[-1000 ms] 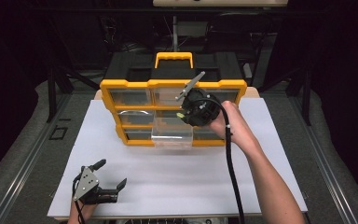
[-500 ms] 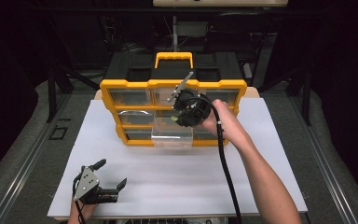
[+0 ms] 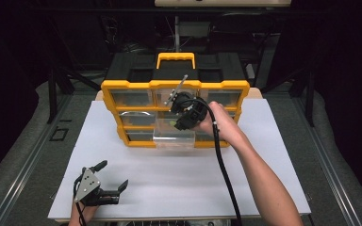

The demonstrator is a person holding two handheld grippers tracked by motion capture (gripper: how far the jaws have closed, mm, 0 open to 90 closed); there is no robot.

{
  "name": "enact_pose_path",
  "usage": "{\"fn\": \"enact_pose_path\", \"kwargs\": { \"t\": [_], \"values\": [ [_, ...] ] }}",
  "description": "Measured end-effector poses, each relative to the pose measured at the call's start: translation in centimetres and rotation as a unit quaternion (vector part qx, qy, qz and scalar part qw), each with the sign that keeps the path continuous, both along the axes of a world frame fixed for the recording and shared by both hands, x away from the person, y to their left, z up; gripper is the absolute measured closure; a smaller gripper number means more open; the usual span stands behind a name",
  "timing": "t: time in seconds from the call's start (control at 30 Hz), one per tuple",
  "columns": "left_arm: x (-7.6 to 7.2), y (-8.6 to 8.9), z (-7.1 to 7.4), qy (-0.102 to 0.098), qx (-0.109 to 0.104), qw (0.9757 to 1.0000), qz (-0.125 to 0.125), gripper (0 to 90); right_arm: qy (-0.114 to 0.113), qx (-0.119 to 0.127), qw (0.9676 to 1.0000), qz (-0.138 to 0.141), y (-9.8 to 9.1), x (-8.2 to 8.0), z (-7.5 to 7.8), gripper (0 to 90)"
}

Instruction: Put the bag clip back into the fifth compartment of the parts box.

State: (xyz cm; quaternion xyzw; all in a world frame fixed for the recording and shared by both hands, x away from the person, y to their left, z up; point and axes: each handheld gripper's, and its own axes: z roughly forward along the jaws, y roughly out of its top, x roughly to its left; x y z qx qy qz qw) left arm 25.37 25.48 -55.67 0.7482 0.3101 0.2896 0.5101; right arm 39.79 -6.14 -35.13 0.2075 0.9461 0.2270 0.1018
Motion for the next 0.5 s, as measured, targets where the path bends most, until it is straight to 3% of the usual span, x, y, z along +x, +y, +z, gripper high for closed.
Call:
{"fn": "enact_pose_path", "kwargs": {
  "t": [0.5],
  "values": [
    [0.0, 0.0, 0.0, 0.0, -0.001, 1.0, -0.001, 0.0, 0.016, -0.016, 0.9997, 0.007, 0.7, 0.5, -1.5, 79.9]
  ]
}}
